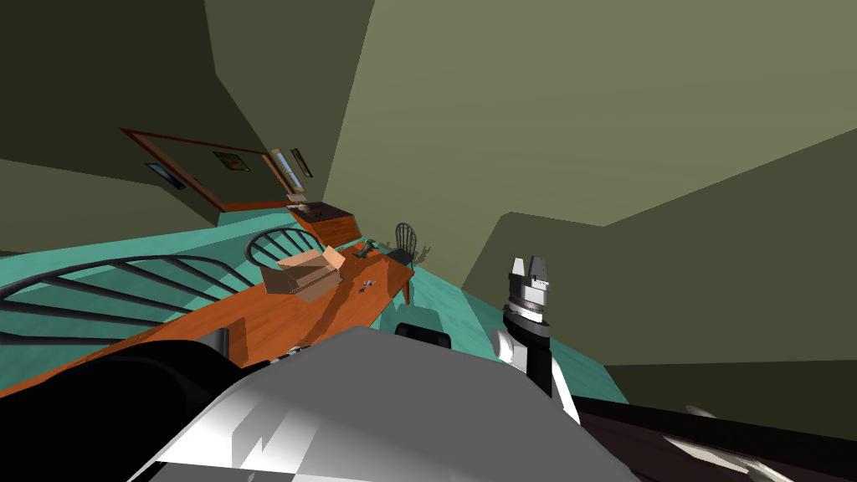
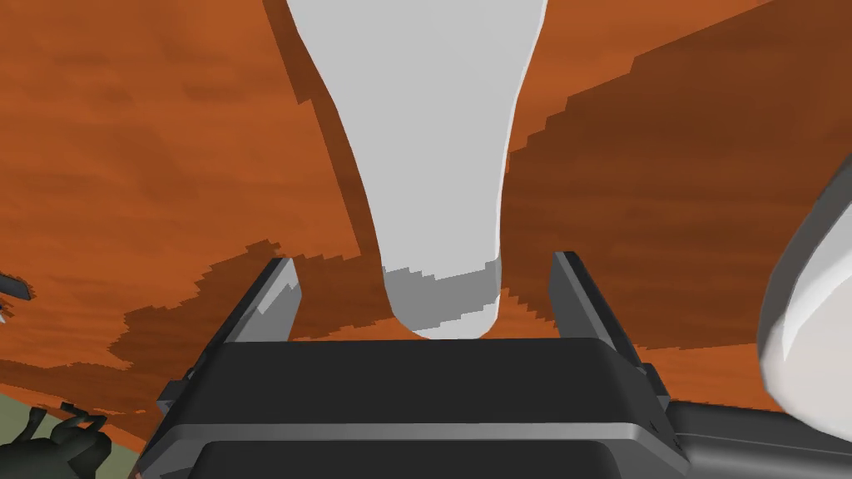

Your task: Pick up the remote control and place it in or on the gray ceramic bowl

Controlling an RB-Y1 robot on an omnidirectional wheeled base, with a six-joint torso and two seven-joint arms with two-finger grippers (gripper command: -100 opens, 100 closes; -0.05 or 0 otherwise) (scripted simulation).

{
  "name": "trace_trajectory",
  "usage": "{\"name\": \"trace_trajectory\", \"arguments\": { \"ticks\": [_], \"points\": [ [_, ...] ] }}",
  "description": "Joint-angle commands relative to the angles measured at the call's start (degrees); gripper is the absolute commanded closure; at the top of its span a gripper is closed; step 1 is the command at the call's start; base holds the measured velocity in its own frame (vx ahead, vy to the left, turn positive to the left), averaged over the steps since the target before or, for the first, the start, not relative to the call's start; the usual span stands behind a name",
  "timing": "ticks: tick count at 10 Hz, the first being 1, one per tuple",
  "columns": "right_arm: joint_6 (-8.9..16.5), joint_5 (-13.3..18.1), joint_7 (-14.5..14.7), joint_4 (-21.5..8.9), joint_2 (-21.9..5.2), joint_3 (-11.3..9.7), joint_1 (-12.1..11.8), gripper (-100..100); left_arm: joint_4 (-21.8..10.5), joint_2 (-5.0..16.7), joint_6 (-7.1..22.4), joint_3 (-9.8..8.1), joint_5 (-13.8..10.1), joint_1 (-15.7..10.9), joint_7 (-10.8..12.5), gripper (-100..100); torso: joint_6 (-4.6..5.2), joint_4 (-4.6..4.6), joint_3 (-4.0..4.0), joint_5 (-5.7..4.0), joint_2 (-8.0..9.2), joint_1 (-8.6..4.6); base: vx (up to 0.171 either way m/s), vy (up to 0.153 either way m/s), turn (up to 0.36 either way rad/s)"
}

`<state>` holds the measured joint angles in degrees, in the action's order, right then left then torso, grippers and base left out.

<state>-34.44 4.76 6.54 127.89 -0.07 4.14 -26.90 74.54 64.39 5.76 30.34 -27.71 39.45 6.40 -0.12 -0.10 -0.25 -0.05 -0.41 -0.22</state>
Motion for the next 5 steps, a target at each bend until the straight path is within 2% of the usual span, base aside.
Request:
{"name": "trace_trajectory", "arguments": {
  "ticks": [1, 2, 3, 5],
  "points": [
    [0.0, 0.0, 0.0, 0.0, 0.0, 0.0, 0.0, 0, 0.0, 0.0, 0.0, 0.0, 0.0, 0.0, 0.0, -100, 0.0, 0.0, 0.0, 0.0, 0.0, 0.0, 0.036, 0.004, 0.006],
    [0.0, 0.0, 0.0, 0.0, 0.0, 0.0, 0.01, 0, -0.02, -0.09, 0.12, 0.08, 0.02, 0.05, 0.17, 0, 0.02, 0.04, 0.11, 0.0, 0.19, 0.03, 0.008, 0.0, -0.002],
    [0.0, 0.0, 0.0, 0.0, 0.0, 0.0, 0.01, 0, -1.44, -1.88, 0.05, 0.08, 0.76, -0.65, -0.2, -100, 0.01, 0.08, 0.19, 0.0, 0.32, 0.03, 0.011, 0.028, -0.033],
    [0.0, 0.0, 0.0, 0.0, 0.0, 0.0, 0.01, 0, -3.35, -4.28, -0.02, 0.11, 1.74, -1.57, -0.67, -100, 0.02, 0.09, 0.23, 0.05, 0.38, 0.2, 0.005, 0.05, -0.043]
  ]
}}
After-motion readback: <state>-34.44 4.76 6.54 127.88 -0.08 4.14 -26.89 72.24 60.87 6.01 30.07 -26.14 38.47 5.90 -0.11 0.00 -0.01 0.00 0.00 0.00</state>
